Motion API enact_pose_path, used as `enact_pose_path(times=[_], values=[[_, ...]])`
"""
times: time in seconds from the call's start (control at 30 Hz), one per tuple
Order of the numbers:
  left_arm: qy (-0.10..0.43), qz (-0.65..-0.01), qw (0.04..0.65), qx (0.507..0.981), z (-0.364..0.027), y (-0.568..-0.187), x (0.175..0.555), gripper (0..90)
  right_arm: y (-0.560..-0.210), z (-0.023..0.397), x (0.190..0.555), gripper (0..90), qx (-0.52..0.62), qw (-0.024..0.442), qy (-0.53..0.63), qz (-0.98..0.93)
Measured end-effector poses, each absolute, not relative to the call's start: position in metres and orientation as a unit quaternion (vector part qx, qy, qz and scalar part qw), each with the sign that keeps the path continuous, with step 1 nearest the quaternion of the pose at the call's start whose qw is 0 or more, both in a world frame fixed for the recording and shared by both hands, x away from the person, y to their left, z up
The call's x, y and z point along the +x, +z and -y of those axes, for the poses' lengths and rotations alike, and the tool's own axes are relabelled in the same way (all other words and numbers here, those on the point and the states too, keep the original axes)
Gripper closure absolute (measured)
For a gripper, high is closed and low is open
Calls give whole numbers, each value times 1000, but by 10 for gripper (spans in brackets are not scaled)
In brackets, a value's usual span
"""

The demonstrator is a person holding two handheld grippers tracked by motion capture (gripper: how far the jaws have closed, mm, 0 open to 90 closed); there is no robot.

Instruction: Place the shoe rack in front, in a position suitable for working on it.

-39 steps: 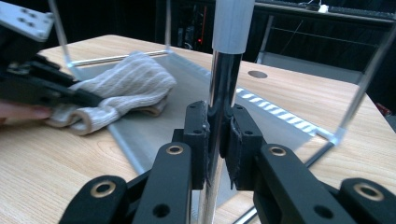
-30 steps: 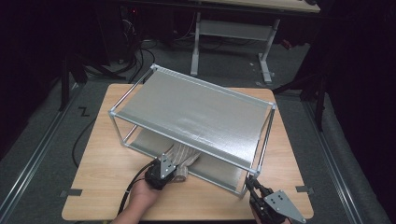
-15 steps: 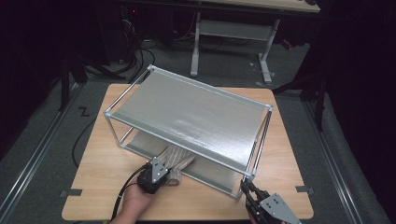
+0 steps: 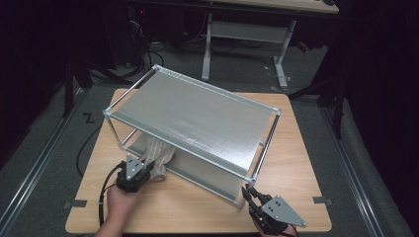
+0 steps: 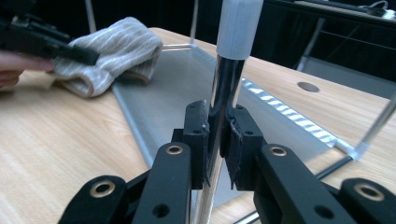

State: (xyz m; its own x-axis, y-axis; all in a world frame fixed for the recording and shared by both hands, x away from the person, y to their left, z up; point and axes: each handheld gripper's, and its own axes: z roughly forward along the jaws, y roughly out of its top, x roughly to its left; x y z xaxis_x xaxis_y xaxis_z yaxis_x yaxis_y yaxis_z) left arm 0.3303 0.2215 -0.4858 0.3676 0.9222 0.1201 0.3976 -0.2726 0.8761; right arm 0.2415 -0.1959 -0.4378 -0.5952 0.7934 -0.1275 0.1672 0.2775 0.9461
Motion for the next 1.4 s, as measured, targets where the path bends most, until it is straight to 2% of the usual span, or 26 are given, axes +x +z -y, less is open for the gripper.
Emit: enact_pose_path(times=[0.3, 0.57, 0.7, 1.03, 1.2, 1.27, 1.4], values=[[346, -466, 392, 714, -249, -483, 336, 716, -446, 192, 231, 797, 323, 313, 526, -722], [354, -444, 388, 726, -253, -479, 345, 711, -446, 191, 225, 795, 317, 312, 523, -727], [365, -433, 364, 739, -255, -479, 359, 709, -445, 190, 224, 794, 317, 315, 521, -728], [343, -478, 355, 726, -280, -489, 397, 702, -445, 188, 224, 793, 316, 316, 520, -728], [323, -481, 320, 750, -274, -501, 405, 640, -446, 187, 223, 792, 317, 316, 520, -728], [314, -492, 323, 745, -275, -502, 405, 595, -446, 186, 222, 791, 314, 317, 519, -729], [322, -496, 328, 736, -273, -496, 401, 424, -446, 187, 223, 791, 314, 317, 519, -729]])
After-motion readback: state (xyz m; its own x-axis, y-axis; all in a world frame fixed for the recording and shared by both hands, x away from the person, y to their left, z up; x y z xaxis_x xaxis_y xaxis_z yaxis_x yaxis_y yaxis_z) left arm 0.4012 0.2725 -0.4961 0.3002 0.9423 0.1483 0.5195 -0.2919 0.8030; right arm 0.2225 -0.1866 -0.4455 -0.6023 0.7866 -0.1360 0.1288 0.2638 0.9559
